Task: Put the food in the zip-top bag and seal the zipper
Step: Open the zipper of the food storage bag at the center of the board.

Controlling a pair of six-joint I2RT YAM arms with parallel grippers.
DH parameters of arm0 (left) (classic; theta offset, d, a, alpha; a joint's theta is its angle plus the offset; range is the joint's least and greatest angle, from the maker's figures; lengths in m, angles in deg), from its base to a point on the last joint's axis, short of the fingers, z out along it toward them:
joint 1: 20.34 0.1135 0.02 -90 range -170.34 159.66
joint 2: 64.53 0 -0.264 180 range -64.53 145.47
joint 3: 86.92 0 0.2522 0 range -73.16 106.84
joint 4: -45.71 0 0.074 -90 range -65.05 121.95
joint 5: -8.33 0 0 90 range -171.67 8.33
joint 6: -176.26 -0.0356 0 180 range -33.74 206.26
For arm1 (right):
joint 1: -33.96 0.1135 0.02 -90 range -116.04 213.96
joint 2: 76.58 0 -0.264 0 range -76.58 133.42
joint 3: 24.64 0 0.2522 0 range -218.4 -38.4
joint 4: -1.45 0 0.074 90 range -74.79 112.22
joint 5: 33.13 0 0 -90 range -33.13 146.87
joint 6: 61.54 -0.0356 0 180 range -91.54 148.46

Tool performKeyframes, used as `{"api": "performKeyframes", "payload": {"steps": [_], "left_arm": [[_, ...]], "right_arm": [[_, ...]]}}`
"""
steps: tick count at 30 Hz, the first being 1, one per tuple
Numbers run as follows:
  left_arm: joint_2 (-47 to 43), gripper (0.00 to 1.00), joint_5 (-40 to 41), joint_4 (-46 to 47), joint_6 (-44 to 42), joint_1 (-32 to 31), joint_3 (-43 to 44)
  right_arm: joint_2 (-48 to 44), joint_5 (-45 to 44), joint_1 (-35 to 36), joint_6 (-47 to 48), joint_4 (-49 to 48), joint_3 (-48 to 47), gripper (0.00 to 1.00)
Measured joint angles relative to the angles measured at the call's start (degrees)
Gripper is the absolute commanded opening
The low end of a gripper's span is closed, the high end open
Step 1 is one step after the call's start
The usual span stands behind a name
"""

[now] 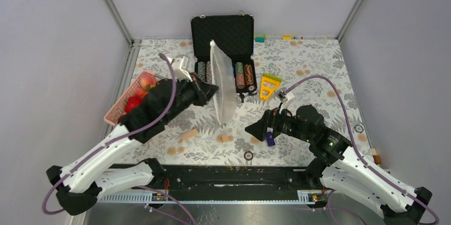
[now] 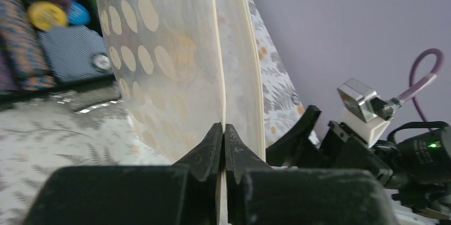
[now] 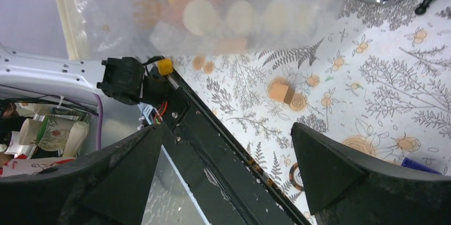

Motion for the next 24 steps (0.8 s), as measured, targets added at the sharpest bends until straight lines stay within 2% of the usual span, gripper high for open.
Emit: {"api": "performKeyframes", "payload": {"steps": [4,9,13,18,24], "left_arm": [[-3.0,0.0,4.7,-8.3,-6.0,0.0,5.5],[-0.7,0.0,6.4,-13.3,-10.4,-0.1,9.2],[8.0,0.0,6.0,-15.2,-11.4,-0.5,10.6],[22.0,0.0,4.7,-17.9,-11.7,-3.0,12.4],[26.2,0.0,2.4,-20.4,-11.7,-5.6,14.4]], "right_arm": [[-0.7,-1.0,0.0,0.2,0.0,-1.0,1.0],[-0.3,-2.3,0.0,0.1,0.3,-1.8,1.0],[0.5,-4.6,0.0,0.0,0.5,-2.4,1.0],[1.2,-12.0,0.0,-0.7,2.8,-3.1,1.0],[3.5,-20.5,0.0,-2.3,3.8,-4.6,1.0]]}}
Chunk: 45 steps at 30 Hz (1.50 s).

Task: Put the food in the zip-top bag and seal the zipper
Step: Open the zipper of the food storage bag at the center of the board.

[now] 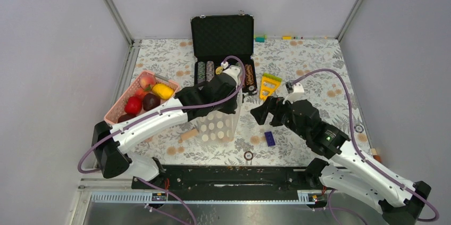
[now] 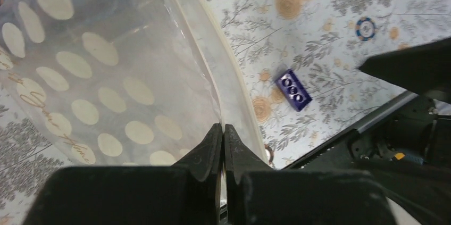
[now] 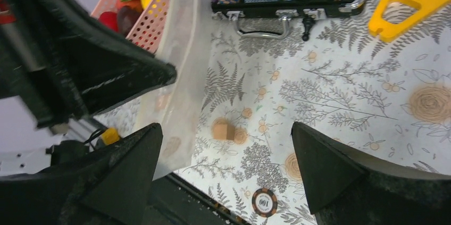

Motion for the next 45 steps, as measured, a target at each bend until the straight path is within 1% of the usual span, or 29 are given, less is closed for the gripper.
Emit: {"api": "performKeyframes", "payload": {"steps": [3,8,12,21,23,26,28,29,30,32,35,37,40,42,45], "left_arm": [[0.5,0.0,-1.2,0.3,0.0,-0.6,1.5],[1.1,0.0,-1.6,0.5,0.0,-1.1,1.6],[1.2,0.0,-1.6,0.5,0.0,-1.9,1.6],[1.2,0.0,-1.6,0.6,0.0,-2.5,1.6],[1.2,0.0,-1.6,0.5,0.0,-2.6,1.6],[1.2,0.0,-1.7,0.5,0.0,-2.7,1.6],[1.2,0.0,-1.8,0.5,0.0,-2.8,1.6],[1.2,0.0,-1.8,0.5,0.0,-2.8,1.6],[1.2,0.0,-1.8,0.5,0.0,-2.9,1.6],[1.0,0.0,-1.8,0.2,0.0,-3.1,1.6],[0.1,0.0,-0.7,-1.1,0.0,-3.3,1.6],[-1.2,0.0,1.8,-3.3,0.0,-3.3,2.0],[-3.0,0.0,8.8,-7.7,0.2,-3.5,3.8],[-4.6,0.0,14.5,-10.8,0.7,-3.5,5.2],[-7.6,0.0,20.8,-13.6,1.3,-3.5,5.8]], "right_arm": [[2.6,-2.4,0.0,-0.7,-0.3,-0.6,1.0],[8.5,-5.7,0.0,-2.9,-1.0,-2.1,0.98],[11.7,-6.4,0.0,-4.2,-2.2,-3.8,0.98],[12.5,-7.4,0.0,-5.2,-4.5,-5.3,0.97],[12.5,-7.4,0.0,-5.2,-4.5,-5.3,0.96],[12.9,-7.4,0.0,-5.2,-4.6,-5.3,0.9],[14.3,-7.5,0.0,-5.4,-5.1,-5.3,0.8],[15.2,-7.5,0.0,-5.5,-5.4,-5.3,0.73],[16.4,-7.4,0.0,-5.6,-5.8,-5.3,0.61],[19.4,-7.4,0.0,-5.9,-6.3,-5.3,0.43],[22.6,-7.2,0.0,-6.2,-6.2,-5.3,0.18],[22.6,-7.2,0.0,-5.5,-5.6,-5.3,0.0],[20.7,-8.2,0.0,-3.5,-3.0,-6.2,0.0],[18.7,-10.2,0.0,-1.6,0.9,-7.9,0.0],[15.8,-14.1,-0.5,1.6,8.2,-12.5,0.0]]}}
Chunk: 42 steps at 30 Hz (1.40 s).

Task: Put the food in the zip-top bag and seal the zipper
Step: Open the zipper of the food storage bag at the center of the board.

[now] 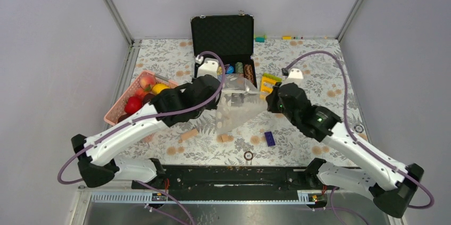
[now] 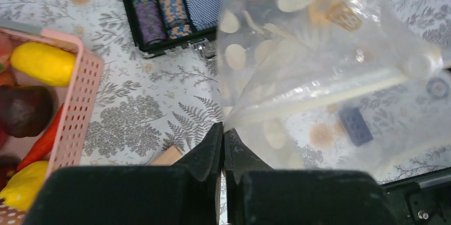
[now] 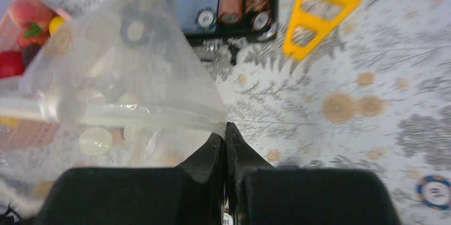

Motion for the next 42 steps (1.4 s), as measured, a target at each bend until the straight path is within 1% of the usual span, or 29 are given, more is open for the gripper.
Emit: {"api": "performKeyframes", "payload": {"steps": [2,4,5,10,12,14,17,19,21,23,25,29,32,33,36,42], "left_arm": [[-1.9,0.01,2.4,-0.7,0.7,0.0,0.0],[-2.9,0.05,3.4,0.5,1.4,-0.6,0.0],[-3.1,0.05,3.7,1.2,1.8,-0.8,0.0],[-2.2,0.06,4.3,6.5,5.1,-0.7,-3.0],[-0.9,0.06,3.2,9.4,5.2,-0.4,-4.5],[0.6,0.07,0.0,13.5,4.7,0.0,-6.5],[3.3,0.08,-7.9,22.0,3.2,0.8,-10.1],[4.5,0.1,-11.7,25.6,2.8,1.0,-11.2],[6.6,0.1,-17.6,31.1,2.1,1.1,-12.1],[7.8,0.1,-20.5,34.6,1.9,1.1,-12.1],[8.9,0.09,-21.7,36.6,2.0,1.1,-12.1],[10.5,0.08,-21.5,36.8,2.4,1.1,-12.4],[10.6,0.08,-20.0,34.9,3.2,1.1,-14.7],[10.6,0.08,-19.4,34.2,3.5,1.1,-15.6],[10.6,0.06,-16.6,30.3,4.9,1.1,-18.4],[10.5,0.06,-11.1,23.6,7.1,1.6,-20.9]], "right_arm": [[-1.9,-2.2,-0.7,2.2,4.9,-4.0,0.0],[-3.2,-2.2,-0.9,4.5,7.7,-8.0,0.0],[-3.8,-2.2,-0.9,5.7,8.9,-9.9,0.0],[-5.5,-0.9,-0.9,10.4,15.2,-15.2,0.0],[-5.5,-0.9,-0.9,11.4,18.1,-16.4,0.0],[-5.5,-1.3,-1.1,12.0,21.6,-17.8,0.0],[-5.1,-3.6,-1.7,12.4,27.9,-20.8,0.0],[-4.2,-5.2,-2.0,12.4,31.8,-23.3,0.0],[-2.8,-7.3,-2.2,12.5,35.3,-26.3,0.0],[-1.0,-9.2,-2.3,12.6,37.2,-28.3,0.0],[1.1,-10.7,-2.4,12.6,38.4,-28.8,0.0],[6.8,-12.7,-2.5,12.3,37.9,-26.8,0.0],[12.8,-12.9,-2.5,11.8,34.4,-23.2,0.0],[15.3,-12.2,-2.5,11.6,32.4,-21.5,0.0],[18.4,-9.4,-2.5,11.3,28.7,-18.9,0.0],[19.0,-2.1,-2.5,11.2,20.7,-16.2,0.0]]}}
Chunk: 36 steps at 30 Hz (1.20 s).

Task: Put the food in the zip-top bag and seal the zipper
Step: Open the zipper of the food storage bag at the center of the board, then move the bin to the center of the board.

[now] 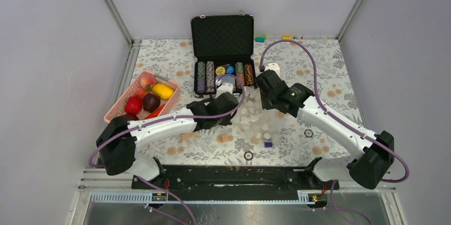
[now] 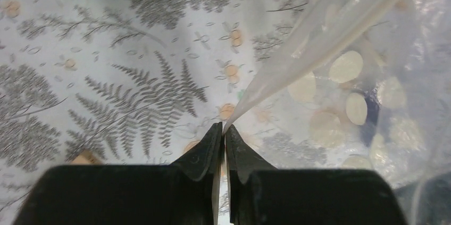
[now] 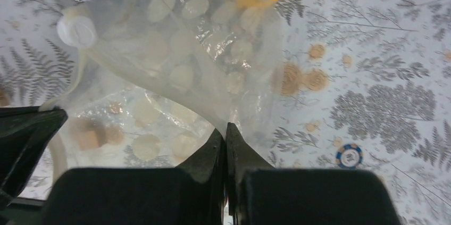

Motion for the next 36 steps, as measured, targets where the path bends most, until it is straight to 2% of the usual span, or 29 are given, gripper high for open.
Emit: {"api": "performKeyframes", "payload": {"steps": [2,4,5,8,12,14,16,23,26,32,36], "left_arm": [[-0.3,0.09,0.9,-1.3,0.8,0.4,-0.6],[-0.8,0.18,1.0,-2.1,1.2,0.9,-1.3],[-1.1,0.3,0.7,-2.2,1.2,1.0,-1.5],[-2.2,0.48,-1.2,-1.6,0.2,1.2,-2.2],[-4.8,0.64,-5.2,0.7,-1.5,1.2,-2.3],[-6.3,0.76,-6.4,1.7,-2.4,1.2,-2.2],[-7.5,0.96,-7.1,1.8,-3.1,1.2,-1.8],[-13.8,0.99,-4.6,-0.5,-3.7,1.8,-0.7],[-17.4,0.99,-1.9,-3.0,-2.6,5.7,-0.7],[-23.2,0.99,2.8,-4.4,1.2,26.6,-4.1],[-23.5,0.99,3.7,-4.4,1.9,40.6,-8.6]], "right_arm": [[0.0,2.4,0.0,0.0,-2.1,0.2,0.0],[0.0,4.7,0.0,0.0,-3.8,0.5,0.0],[0.0,5.8,0.0,-0.1,-4.6,0.7,0.0],[0.0,7.8,0.0,-1.0,-5.9,1.1,0.0],[0.5,9.2,0.0,-2.3,-6.6,1.1,0.0],[1.0,9.8,0.0,-2.8,-7.0,1.1,0.0],[1.3,10.4,0.0,-3.3,-7.3,1.1,0.0],[1.3,10.6,0.0,-4.6,-7.6,1.3,0.0],[0.9,10.6,0.0,-4.8,-7.6,2.3,0.0],[-0.9,10.6,0.0,-4.9,-7.6,4.4,0.0],[-1.3,10.6,0.0,-4.9,-7.9,4.7,0.0]]}}
